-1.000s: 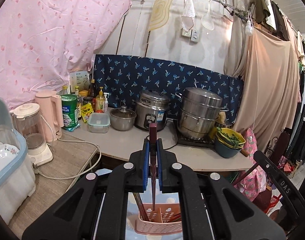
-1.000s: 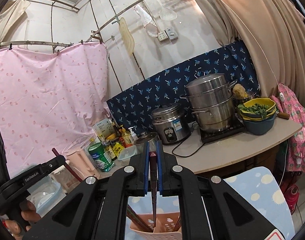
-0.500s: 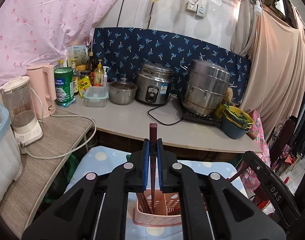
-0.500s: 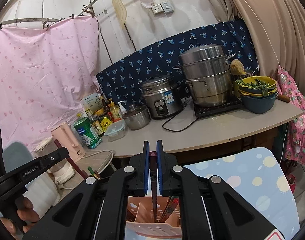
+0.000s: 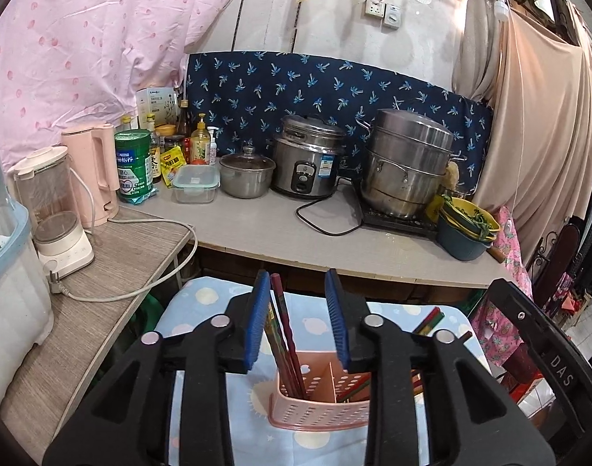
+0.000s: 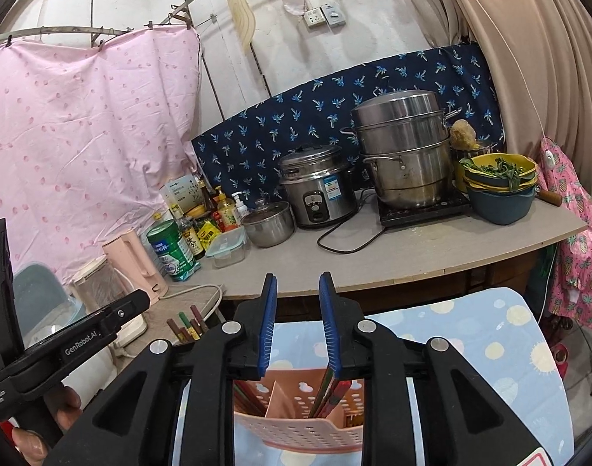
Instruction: Organize utensils
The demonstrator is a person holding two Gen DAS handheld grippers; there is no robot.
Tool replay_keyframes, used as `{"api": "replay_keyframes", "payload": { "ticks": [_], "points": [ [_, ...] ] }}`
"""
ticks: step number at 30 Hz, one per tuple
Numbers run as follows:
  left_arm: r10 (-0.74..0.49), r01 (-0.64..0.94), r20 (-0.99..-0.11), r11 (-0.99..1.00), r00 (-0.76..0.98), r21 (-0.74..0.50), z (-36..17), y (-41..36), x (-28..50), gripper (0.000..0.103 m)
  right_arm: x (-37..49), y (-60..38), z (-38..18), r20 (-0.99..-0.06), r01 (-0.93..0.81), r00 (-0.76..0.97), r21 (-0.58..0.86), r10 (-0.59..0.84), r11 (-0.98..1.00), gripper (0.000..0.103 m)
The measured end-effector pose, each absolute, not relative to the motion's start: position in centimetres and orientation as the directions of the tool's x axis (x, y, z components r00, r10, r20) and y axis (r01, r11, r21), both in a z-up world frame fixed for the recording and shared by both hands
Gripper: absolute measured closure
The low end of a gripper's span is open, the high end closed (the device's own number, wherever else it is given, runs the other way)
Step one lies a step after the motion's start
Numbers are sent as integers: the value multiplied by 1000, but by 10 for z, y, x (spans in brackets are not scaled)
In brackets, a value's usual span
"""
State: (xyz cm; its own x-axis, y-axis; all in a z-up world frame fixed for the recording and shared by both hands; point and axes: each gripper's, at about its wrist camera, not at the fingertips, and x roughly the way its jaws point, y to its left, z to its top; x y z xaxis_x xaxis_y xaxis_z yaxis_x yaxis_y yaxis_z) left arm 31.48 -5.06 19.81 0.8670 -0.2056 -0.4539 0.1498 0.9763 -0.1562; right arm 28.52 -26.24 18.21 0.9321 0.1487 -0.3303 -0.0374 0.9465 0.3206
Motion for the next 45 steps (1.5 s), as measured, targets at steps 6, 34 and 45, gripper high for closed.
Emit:
{"api": "replay_keyframes", "payload": {
  "ticks": [6,34,45],
  "points": [
    [-189,152,-458,981,869,-117,193,-52,299,68,267,-256,179,-344,-43,927,301,150,953,74],
    [-85,130,-575,991,814,38,180,-47,227,39,188,-229,164,-537,22,842,141,57,990,42],
    [-81,141,-625,989,777,47,162,-53,220,23,177,-234,154,-596,68,802,152,37,986,24]
  ]
}}
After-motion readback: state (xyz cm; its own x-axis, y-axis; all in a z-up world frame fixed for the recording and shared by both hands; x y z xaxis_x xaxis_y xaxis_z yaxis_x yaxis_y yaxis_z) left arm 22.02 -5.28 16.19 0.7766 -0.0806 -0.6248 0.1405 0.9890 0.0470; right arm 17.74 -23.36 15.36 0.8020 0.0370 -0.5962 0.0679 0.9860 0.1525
